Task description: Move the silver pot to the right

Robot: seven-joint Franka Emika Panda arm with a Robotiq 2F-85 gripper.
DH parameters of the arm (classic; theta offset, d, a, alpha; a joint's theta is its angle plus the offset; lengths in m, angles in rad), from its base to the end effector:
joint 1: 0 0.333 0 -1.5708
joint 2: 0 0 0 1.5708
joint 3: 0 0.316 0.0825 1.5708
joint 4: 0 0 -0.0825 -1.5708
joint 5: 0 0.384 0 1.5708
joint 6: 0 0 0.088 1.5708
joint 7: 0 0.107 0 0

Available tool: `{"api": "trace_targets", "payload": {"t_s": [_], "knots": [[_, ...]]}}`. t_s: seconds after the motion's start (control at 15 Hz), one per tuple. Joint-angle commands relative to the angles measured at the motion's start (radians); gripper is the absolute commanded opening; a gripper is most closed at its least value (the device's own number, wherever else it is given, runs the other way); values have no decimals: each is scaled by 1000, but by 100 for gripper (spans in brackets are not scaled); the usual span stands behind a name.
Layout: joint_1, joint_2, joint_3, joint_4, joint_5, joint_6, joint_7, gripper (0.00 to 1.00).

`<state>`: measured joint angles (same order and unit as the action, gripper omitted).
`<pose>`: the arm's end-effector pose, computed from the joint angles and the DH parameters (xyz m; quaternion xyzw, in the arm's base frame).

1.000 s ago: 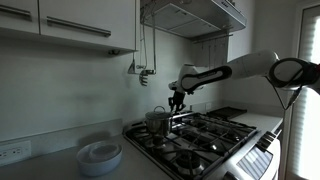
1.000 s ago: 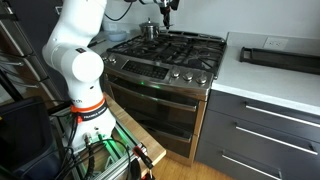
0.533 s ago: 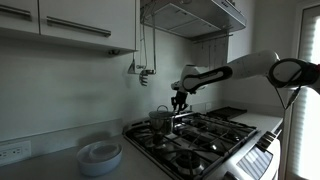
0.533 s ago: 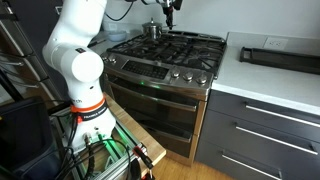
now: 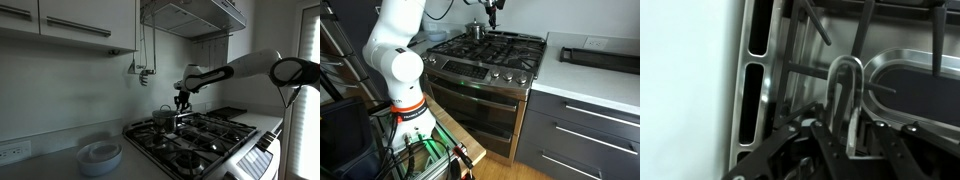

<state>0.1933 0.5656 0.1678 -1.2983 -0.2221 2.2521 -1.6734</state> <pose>0.7158 0.2307 0.4623 0.4887 0.8482 0.1208 0.1648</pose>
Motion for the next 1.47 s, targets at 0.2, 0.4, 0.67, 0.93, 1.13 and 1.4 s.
{"api": "trace_targets", "payload": {"t_s": [0.2,0.4,0.67,0.93,1.13,1.4], "knots": [[-2,-18,-19,-27,-33,8,63,31],[-2,-25,-22,-41,-38,18,77,31],[-2,-26,-23,-43,-39,18,80,31],[-4,-24,-48,-43,-67,11,96,8],[-11,-31,-59,-49,-72,11,95,8],[-22,-41,-76,-57,-79,18,96,8]]}}
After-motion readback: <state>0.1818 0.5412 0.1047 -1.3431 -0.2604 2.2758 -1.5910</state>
